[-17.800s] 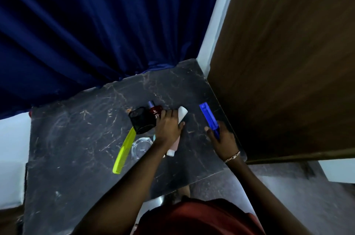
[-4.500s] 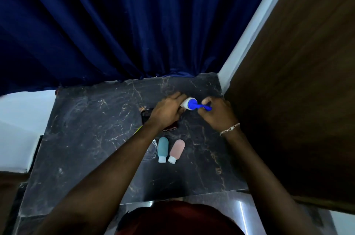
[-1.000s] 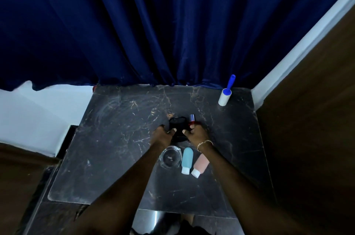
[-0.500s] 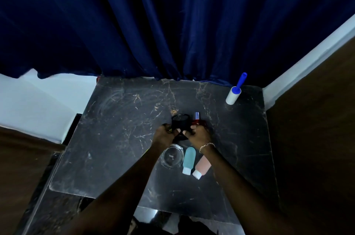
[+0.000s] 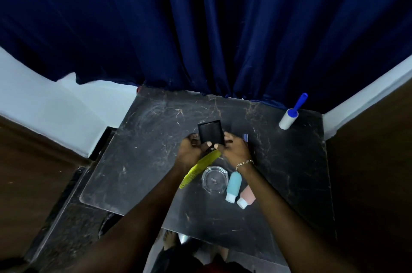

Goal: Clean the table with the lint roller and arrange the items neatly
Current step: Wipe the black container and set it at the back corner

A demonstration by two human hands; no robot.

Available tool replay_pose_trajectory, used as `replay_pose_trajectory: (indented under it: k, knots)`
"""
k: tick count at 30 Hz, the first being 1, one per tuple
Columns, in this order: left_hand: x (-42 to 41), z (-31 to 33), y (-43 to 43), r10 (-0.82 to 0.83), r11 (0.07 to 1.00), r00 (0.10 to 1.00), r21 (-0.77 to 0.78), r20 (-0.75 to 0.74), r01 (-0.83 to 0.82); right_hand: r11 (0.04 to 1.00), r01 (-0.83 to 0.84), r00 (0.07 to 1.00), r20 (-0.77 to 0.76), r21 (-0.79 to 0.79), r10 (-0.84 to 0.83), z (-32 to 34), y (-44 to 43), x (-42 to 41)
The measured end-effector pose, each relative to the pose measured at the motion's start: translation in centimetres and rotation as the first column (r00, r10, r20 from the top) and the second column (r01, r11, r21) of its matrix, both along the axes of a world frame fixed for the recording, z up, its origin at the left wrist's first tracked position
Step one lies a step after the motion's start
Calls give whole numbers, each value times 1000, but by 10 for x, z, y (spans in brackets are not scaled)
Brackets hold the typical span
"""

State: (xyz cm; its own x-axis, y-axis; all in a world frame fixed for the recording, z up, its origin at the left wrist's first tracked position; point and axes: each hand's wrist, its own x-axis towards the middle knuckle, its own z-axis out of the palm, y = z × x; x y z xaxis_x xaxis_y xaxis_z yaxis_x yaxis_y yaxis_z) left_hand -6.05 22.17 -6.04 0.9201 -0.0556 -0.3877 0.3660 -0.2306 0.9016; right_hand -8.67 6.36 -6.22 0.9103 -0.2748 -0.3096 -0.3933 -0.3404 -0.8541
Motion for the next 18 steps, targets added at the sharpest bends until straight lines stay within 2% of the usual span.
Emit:
replay_pose_trajectory:
  k: [5, 9, 18]
  knots:
    - [22, 9, 45, 36, 999, 998, 30, 58, -37, 993, -113, 993, 39, -21, 114, 12, 41, 28]
    - [40, 7, 88, -2, 989, 996, 146, 89, -11, 986, -167, 984, 55, -20, 168, 12, 80, 53]
    - [103, 0, 175, -92, 962, 987, 267, 135, 53, 988, -155, 988, 3, 10, 155, 10, 167, 116]
